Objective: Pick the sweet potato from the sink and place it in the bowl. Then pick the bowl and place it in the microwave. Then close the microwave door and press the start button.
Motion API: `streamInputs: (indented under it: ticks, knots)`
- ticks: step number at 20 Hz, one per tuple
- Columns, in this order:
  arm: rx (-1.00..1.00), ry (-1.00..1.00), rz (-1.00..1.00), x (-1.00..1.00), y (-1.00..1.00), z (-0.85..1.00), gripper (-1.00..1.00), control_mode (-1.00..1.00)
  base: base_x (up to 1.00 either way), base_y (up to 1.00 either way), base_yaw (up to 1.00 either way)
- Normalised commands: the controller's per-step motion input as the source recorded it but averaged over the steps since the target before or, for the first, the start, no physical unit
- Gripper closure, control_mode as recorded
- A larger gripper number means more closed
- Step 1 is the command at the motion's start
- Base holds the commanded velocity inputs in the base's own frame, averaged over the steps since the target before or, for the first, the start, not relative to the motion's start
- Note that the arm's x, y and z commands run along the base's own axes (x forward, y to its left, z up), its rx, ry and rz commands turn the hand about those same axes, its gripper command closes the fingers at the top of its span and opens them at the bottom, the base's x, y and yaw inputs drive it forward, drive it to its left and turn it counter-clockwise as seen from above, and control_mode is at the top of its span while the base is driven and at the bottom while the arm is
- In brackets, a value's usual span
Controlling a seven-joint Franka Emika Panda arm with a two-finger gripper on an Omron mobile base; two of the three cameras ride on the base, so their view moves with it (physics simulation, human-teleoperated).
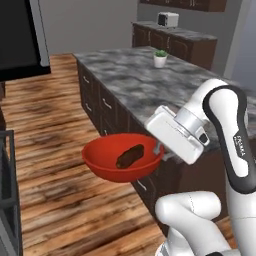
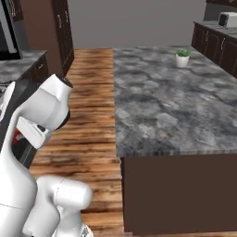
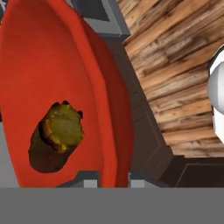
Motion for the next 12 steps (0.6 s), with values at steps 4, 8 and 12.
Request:
streamInputs:
  ticks: [4, 8, 12]
  knots:
    - [0.00, 0.00, 0.00, 0.00, 0.00, 0.00, 1.00, 1.00, 0.71, -0.08, -0.16]
    - [0.00, 0.00, 0.00, 0.00, 0.00, 0.00, 1.00, 1.00, 0.78, 0.04, -0.15]
    - [0.00, 0.00, 0.00, 0.00, 0.00, 0.00, 1.00, 1.00, 0.58, 0.01, -0.13]
